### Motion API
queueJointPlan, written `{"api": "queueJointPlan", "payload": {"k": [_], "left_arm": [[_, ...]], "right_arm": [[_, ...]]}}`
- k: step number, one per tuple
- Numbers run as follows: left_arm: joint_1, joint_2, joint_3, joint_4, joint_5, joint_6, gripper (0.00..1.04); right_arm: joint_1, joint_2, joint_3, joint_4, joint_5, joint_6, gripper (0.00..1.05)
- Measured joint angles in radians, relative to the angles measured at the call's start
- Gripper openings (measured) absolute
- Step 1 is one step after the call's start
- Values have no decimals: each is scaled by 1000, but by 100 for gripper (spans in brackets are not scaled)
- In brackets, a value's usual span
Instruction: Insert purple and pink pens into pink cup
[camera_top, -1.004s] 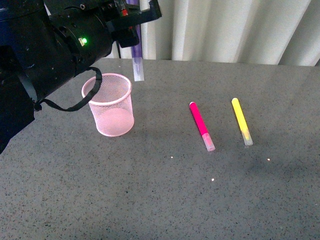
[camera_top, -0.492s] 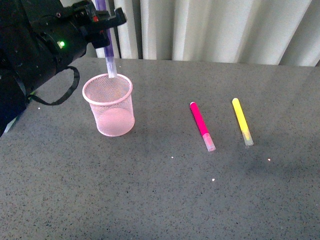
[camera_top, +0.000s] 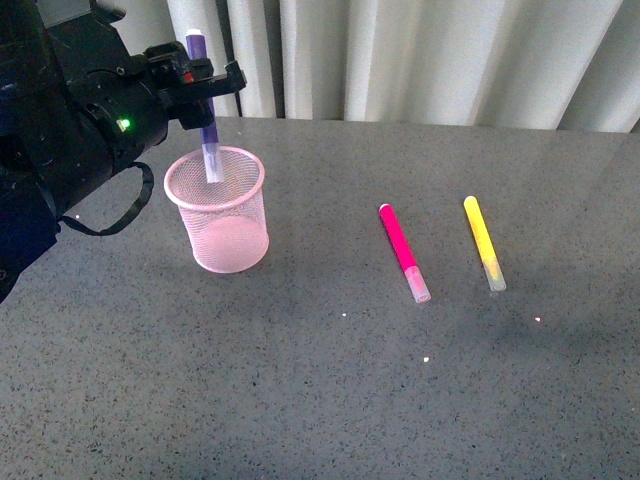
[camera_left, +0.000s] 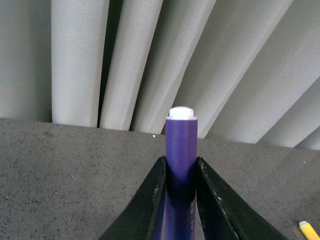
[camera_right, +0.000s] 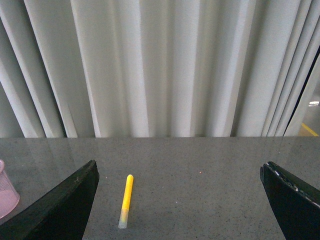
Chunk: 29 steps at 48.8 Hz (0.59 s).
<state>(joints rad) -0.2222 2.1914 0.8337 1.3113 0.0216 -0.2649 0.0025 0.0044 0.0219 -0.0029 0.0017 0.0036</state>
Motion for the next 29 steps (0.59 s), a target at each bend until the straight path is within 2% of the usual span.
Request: {"api": "queueJointPlan", "payload": {"k": [7,15,19,22,25,26,29], "left_arm": [[3,-44,-40,-45,16,-25,49],[12,-138,-89,-83,38,-40,72],[19,-221,-117,-162,38,-32,86],[19,-326,-138,-334,60,19,99],[8,-439,-158,-560,127,111,97],[-2,-496,-168,-680,147,150,98],[-29,-636,-216,-912,142,218,98]], "right_arm": [[0,0,0,0,0,0,98],[0,0,0,0,0,0,98],[0,0,0,0,0,0,98],[0,0,0,0,0,0,98],[0,0,0,0,0,0,98],[0,0,0,0,0,0,98],[0,0,0,0,0,0,98]]}}
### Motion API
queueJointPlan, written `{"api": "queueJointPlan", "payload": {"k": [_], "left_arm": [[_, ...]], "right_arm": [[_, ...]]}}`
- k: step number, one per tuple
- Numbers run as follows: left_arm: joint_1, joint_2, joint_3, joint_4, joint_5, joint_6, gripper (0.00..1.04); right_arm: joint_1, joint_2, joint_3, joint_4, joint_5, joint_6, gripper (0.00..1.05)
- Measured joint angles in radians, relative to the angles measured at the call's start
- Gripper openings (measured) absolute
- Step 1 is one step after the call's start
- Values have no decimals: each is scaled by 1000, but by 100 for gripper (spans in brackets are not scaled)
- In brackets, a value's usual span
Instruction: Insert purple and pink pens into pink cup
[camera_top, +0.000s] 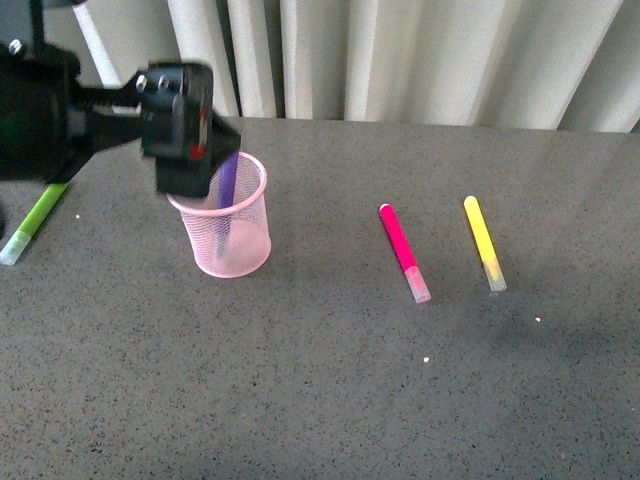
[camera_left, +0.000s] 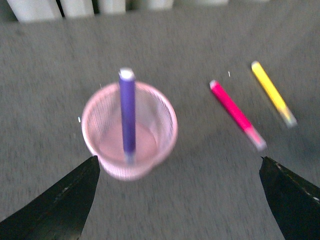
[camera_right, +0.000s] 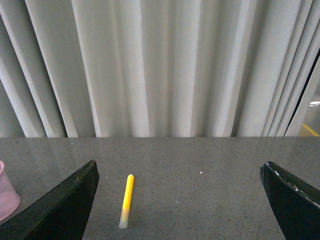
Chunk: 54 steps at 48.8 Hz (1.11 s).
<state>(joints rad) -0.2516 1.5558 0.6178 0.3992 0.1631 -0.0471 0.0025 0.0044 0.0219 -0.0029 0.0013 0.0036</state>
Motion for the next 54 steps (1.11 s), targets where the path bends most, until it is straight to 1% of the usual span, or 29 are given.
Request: {"api": "queueJointPlan", "payload": {"k": [1,4,8,13,15,17,19,20,22,24,25,27,29,30,31,33,36,39,49,54], "left_arm": [[-14,-64,-29,-73,-17,14,98],[-29,-196,-84,-160,-34,32,98],[-30,-267,-85,-165,-40,45,98],[-28,-270,-85,-165,-47,47,98],[-38,-247,-108,-92,-120,45,95],[-44,-220,-170,111,-257,46,88],[-43,-208,-241,290,-351,46,81],[-42,-208,-258,330,-368,46,79],[-24,-225,-326,490,-407,45,70],[-3,-265,-361,581,-404,45,61],[5,-286,-370,594,-398,45,57],[27,-343,-397,597,-383,45,47],[37,-366,-414,593,-371,45,41],[47,-386,-430,585,-363,45,36],[51,-393,-435,581,-360,45,34],[65,-411,-456,571,-348,45,27],[82,-414,-494,613,-333,45,16],[98,-447,-527,597,-308,44,4],[139,-592,-565,499,-272,44,4],[161,-683,-584,425,-251,44,4]], "right_arm": [[0,0,0,0,0,0,98],[0,0,0,0,1,0,98],[0,0,0,0,0,0,98],[0,0,0,0,0,0,98],[0,0,0,0,0,0,98],[0,0,0,0,0,0,98],[0,0,0,0,0,0,98],[0,0,0,0,-2,0,98],[0,0,0,0,1,0,98],[0,0,0,0,2,0,98],[0,0,0,0,2,0,98],[0,0,0,0,0,0,98],[0,0,0,0,0,0,98],[0,0,0,0,-1,0,98],[0,0,0,0,-1,0,98],[0,0,0,0,-1,0,98],[0,0,0,0,0,0,98],[0,0,0,0,0,0,98],[0,0,0,0,0,0,98],[0,0,0,0,0,0,98]]}}
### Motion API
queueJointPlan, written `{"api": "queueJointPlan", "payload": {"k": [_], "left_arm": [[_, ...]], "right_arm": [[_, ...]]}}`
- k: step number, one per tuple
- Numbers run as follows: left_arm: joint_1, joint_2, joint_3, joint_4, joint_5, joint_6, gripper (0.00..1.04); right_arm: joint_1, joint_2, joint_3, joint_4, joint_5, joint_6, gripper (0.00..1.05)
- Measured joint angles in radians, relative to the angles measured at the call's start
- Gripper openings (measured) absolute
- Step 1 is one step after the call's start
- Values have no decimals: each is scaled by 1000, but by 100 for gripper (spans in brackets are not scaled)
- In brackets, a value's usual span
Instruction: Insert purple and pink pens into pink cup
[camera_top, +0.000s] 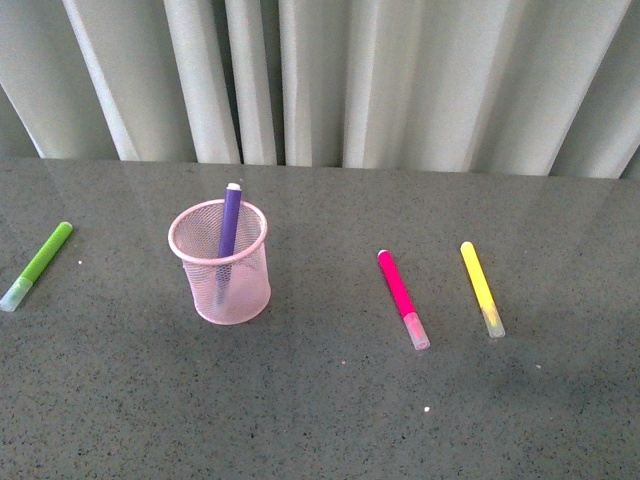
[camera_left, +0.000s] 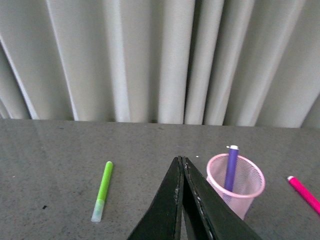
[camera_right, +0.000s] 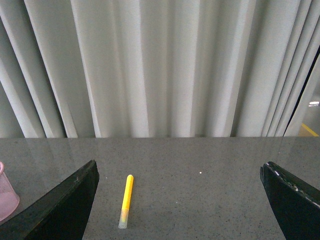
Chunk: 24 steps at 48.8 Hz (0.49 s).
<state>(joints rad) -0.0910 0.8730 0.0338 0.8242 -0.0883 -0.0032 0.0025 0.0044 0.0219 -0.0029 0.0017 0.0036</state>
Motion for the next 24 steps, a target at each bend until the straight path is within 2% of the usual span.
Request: {"api": "queueJointPlan", "payload": {"k": [2,5,24], "left_arm": [[33,-35,-6,-30,56,0,4],[65,-77,-12,-62,82,0,4],[89,-322,-24,-281,87,0,4]], "right_arm": [[0,0,0,0,0,0,98],[0,0,0,0,0,0,98],[0,0,0,0,0,0,98]]}}
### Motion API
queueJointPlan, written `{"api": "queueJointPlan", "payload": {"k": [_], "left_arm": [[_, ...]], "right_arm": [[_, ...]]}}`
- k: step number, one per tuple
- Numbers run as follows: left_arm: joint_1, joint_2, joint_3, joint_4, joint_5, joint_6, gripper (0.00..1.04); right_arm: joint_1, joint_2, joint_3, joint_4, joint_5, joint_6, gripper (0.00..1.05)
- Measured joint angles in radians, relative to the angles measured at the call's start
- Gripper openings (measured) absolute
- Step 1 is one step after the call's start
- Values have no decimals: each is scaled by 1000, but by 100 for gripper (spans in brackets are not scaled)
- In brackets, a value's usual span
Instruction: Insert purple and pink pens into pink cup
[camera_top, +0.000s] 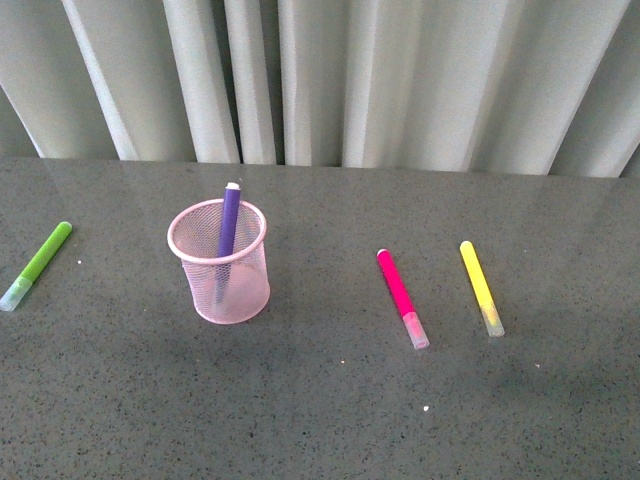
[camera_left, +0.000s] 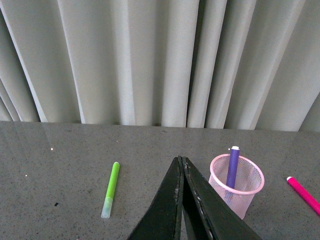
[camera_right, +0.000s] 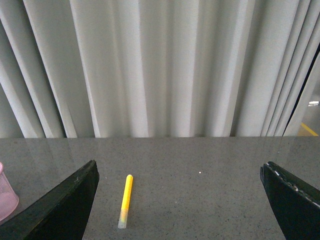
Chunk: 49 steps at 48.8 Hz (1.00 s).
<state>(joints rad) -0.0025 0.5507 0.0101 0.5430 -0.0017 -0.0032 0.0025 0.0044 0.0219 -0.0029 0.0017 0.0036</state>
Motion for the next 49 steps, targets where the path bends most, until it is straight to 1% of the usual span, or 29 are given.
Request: {"api": "queueJointPlan", "payload": {"k": [29,46,49], "left_arm": [[0,-280,0,-268,1,0,4],[0,-383,0,-371,1,0,4],[0,-447,0,-460,0,0,4]], "right_arm": [[0,0,0,0,0,0,98],[0,0,0,0,0,0,98],[0,0,0,0,0,0,98]]}}
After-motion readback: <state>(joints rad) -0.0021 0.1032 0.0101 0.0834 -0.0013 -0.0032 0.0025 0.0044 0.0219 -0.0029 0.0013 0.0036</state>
